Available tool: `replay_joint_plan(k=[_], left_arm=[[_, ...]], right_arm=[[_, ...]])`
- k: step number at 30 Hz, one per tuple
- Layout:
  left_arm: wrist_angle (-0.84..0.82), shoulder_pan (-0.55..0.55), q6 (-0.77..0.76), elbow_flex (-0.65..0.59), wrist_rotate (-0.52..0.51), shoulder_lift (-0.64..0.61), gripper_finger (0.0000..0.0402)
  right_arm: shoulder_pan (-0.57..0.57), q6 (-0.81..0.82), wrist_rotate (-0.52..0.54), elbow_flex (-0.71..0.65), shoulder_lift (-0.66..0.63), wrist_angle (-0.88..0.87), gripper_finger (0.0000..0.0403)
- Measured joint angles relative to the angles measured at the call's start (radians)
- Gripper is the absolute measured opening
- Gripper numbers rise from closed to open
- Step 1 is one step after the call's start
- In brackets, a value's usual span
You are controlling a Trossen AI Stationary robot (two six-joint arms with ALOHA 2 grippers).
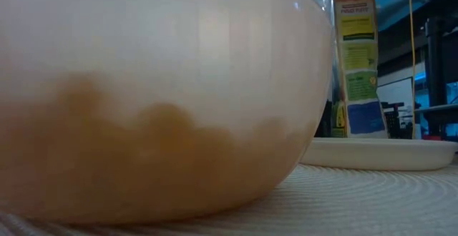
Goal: Arrange a breakfast setting
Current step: Pour the cereal from the cereal box into the pink bowl
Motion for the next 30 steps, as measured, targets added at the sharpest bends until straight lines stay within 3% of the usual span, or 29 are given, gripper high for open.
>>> replay_joint_plan(k=[6,15,30], left_arm=[[-0.016,0.0,-0.001,0.0,0.038,0.0,0.0268],[-0.024,0.002,0.0,0.0,0.054,0.0,0.0268],[-0.023,0.021,0.0,0.0,0.054,0.0,0.0268]], right_arm=[[-0.015,0.308,0.102,-0.147,0.069,0.019,0.0002],[-0.052,0.532,0.138,-0.291,0.071,0.017,0.0001],[-0.104,0.555,0.212,-0.36,0.033,0.015,0.0001]])
